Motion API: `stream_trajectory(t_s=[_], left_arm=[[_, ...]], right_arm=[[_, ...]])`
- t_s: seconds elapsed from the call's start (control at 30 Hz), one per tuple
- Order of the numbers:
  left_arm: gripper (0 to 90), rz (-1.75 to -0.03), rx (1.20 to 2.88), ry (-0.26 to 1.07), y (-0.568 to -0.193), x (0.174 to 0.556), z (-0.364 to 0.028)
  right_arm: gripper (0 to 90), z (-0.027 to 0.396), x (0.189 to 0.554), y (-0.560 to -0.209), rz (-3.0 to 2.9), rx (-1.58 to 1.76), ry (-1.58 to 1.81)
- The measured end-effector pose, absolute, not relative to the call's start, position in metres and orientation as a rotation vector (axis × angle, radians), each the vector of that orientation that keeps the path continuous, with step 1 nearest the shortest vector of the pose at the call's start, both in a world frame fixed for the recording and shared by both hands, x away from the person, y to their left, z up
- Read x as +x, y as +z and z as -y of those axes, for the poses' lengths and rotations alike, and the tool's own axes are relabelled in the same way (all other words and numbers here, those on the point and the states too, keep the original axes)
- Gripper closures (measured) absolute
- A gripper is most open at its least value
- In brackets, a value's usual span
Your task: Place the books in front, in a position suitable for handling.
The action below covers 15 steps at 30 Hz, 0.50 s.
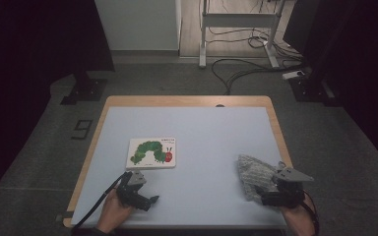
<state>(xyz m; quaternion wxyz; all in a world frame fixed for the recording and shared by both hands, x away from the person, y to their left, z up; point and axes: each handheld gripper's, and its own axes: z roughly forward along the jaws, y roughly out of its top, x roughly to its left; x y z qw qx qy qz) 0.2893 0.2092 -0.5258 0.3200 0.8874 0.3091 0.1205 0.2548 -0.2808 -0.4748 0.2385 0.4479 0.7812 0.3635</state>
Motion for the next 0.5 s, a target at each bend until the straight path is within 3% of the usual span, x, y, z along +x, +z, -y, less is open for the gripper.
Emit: stream_trajectory(t_s=[0.5], left_arm=[[0.0, -0.883, 2.309, 0.39, -0.507, 0.307, -0.242]], right_arm=[[0.4, 0.237, 0.277, -0.471, -2.193, 1.162, 1.086]])
